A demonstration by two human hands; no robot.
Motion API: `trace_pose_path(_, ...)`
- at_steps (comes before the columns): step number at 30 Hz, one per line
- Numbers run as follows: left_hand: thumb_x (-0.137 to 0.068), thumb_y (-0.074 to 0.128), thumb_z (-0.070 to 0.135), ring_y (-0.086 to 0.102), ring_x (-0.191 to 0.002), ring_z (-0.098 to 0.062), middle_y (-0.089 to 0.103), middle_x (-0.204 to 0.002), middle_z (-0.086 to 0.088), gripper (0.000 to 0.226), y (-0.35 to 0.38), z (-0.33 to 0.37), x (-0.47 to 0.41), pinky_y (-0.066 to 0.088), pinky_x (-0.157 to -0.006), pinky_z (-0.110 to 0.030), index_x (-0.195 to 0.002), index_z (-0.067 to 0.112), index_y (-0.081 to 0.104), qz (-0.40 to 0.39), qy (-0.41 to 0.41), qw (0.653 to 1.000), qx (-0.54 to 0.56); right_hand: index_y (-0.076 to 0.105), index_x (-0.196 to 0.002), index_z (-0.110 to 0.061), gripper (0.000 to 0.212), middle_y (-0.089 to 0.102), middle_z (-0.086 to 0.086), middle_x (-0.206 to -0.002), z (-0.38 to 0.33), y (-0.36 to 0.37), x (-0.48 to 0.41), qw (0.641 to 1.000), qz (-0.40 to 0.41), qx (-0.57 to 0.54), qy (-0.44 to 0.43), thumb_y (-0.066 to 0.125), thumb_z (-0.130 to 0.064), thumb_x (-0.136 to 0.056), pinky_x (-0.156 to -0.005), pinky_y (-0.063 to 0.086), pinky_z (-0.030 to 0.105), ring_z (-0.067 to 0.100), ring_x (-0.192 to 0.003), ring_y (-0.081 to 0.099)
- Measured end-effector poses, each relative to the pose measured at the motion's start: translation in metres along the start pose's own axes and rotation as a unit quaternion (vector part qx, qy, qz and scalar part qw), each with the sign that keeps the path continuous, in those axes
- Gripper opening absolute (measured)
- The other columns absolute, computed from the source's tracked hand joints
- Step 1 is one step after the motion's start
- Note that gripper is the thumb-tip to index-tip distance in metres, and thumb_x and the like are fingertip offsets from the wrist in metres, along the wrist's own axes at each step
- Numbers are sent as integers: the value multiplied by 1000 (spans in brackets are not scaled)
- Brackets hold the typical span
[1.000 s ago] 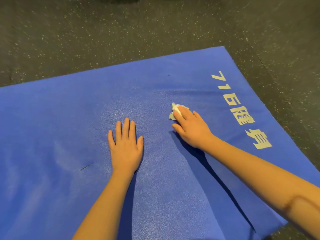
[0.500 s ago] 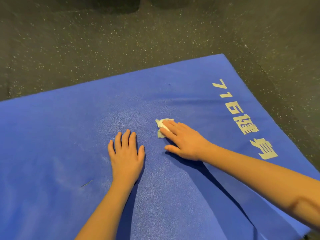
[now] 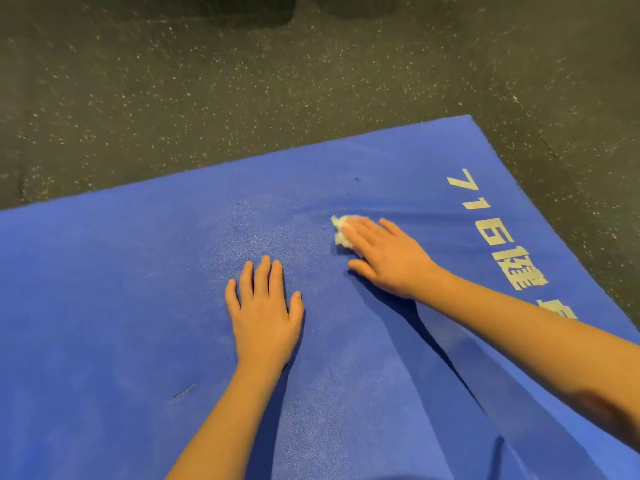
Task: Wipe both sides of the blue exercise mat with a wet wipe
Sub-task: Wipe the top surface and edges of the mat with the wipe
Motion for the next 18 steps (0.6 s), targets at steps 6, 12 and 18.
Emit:
trace_pose_path(6,-91,34,37,41,-132,-38,53,-135,-14,57,3,-3,-40,29,-110,-51,-131,2,53,18,-44,998,31,21,-149,-6,75,22,10,-155,-26,11,-22,997,20,-68,-16,25,-53,-89,-111,27,37,27,-141,22)
trace_pose_path(12,-92,36,36,39,-135,-35,51,-139,-13,56,11,-4,-39,22,-112,-47,-135,3,51,32,-43,999,2,19,-151,-15,73,17,5,-158,0,6,-37,999,26,1,19,17,-54,-90,-112,20,43,23,-144,19)
trace_pose_path(18,-91,37,35,39,-135,-35,51,-139,-13,56,10,-3,-39,22,-112,-47,-134,3,52,33,-44,998,-1,23,-149,-8,78,20,10,-156,-15,2,-74,997,17,6,-68,24,-57,-88,-110,23,40,26,-143,20)
Point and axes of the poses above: each hand's wrist, its own x-axis away from the middle knuckle, its own y-axis out of the palm, z = x × y, the point moved 1 cm from there along -x, towards the middle knuckle
